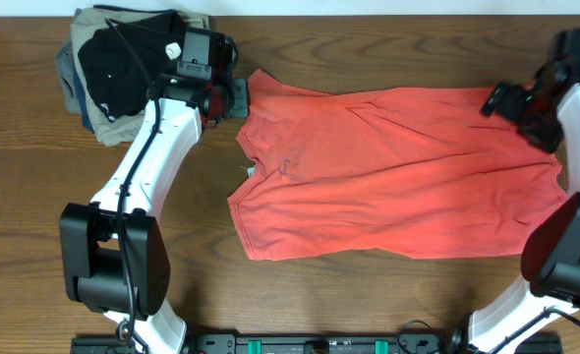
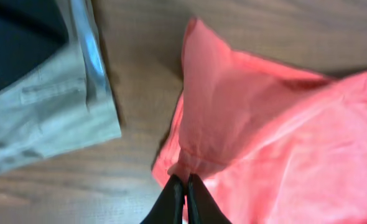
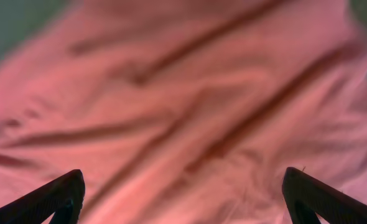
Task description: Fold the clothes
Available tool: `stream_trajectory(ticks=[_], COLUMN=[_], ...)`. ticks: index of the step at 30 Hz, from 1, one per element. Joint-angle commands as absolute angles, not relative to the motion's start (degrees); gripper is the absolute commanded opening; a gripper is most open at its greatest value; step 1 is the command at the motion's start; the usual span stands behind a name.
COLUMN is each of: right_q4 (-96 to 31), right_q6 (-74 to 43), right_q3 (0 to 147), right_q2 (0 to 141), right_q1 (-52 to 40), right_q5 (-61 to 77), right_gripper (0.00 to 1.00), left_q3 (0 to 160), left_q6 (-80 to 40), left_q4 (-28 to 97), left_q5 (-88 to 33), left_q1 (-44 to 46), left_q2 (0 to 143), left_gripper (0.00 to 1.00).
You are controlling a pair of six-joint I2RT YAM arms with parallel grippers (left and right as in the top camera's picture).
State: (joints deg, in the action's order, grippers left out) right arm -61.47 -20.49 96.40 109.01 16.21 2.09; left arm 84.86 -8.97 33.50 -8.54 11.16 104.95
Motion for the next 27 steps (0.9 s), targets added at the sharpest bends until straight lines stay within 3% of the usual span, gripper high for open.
stream_trajectory(ticks=[1,8,14,27], right_q4=[-58.83,-47.51,-42.57,-35.70], right_q6=[-18.46,-10.57,-9.47,-9.13], right_q3=[99.13,99.11,99.13,99.22], right_q2=[107.90,109.49,113.43,125.38], right_q1=[18.20,18.48,19.05,22.55], right_q5=[1.58,0.58,-9.02,-3.40], right_gripper=[0.99,0.99,0.99,0.99], left_q3=[85.21,85.21,85.19,85.19], left_q6=[-8.82,-8.80,-8.58,-8.58], left_q4=[34.74,36.40,37.95,39.75], left_q5=[-8.62,-8.58,-8.54,-8.51], left_q1=[11.22,11.22,11.22,11.22], left_q2=[104.77,104.36,104.36,104.38], left_gripper=[0.06,0.06,0.06,0.06])
